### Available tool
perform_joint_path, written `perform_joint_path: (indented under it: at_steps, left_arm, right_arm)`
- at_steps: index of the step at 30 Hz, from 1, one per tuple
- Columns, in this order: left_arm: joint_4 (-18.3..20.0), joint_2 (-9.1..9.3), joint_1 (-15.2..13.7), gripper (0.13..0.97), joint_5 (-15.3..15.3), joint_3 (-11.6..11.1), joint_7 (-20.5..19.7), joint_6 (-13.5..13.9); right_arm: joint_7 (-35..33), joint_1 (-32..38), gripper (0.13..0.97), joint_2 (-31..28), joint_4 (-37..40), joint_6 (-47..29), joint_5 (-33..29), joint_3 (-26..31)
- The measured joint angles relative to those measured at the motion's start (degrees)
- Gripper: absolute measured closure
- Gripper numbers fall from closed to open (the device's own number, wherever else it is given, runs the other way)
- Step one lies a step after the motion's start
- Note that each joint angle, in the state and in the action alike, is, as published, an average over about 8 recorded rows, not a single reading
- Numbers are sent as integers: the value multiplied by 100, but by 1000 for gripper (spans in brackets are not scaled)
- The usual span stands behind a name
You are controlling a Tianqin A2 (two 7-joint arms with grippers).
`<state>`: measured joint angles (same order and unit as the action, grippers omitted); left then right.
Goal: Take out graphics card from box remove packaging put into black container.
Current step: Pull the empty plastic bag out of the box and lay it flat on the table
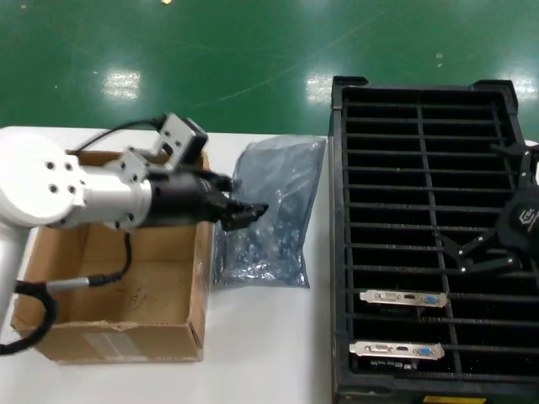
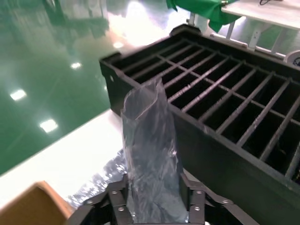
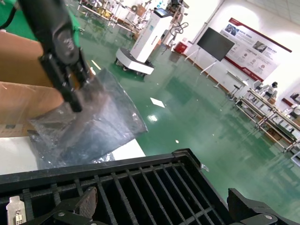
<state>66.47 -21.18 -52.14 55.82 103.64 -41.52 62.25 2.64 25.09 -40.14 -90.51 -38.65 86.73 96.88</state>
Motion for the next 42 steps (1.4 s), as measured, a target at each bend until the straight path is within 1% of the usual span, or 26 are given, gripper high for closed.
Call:
perform_joint_path:
  at_steps: [3,4,8,11,12,13,15,18,20,21,24,26,28,33,42]
  left_arm:
    - [353,-177,28,711,94,-30,-86,58]
    - [505,-253,54,711,129,-48,-124,87]
    - [1177,-602,220,606,279,-151,-267,190]
    - [1719,-879,397,527,345,-266,-256,143]
    - [1913,-973,467,500,340,-313,-206,84]
    - [2108,-1063,542,500,315,-362,-133,6]
    - [2521,-1243,725,453,206,-471,75,-204]
    - [3122,-1456,1103,382,-101,-688,477,-632]
    - [3453,-1540,1415,335,-346,-866,740,-931]
    - [3599,-1567,1583,312,-462,-967,863,-1077]
    - [3928,-1600,2057,312,-726,-1260,1176,-1455]
    - [4032,-1595,2259,297,-793,-1377,1310,-1611]
    - [4068,-1579,2377,266,-781,-1433,1389,-1710]
    - [3993,-1489,2490,190,-534,-1415,1492,-1896]
    - [3815,-1265,2808,135,96,-1386,1806,-2409]
  right_arm:
    - [0,0,129,0,0,0,0,0]
    - [0,0,129,0,0,0,0,0]
    - [0,0,129,0,0,0,0,0]
    - [0,0,129,0,0,0,0,0]
    - [0,0,129,0,0,0,0,0]
    - [0,0,129,0,0,0,0,0]
    - [0,0,129,0,0,0,0,0]
    - [0,0,129,0,0,0,0,0]
    - [0,0,129,0,0,0,0,0]
    - [0,0,129,0,0,0,0,0]
    - [0,-2,129,2,0,3,1,0]
    - [-1,-15,129,13,0,21,9,-3]
    - [-2,-36,129,33,-1,55,23,-7]
    - [-14,-147,129,134,-7,224,95,-30]
    - [-46,-428,129,391,-20,658,280,-89]
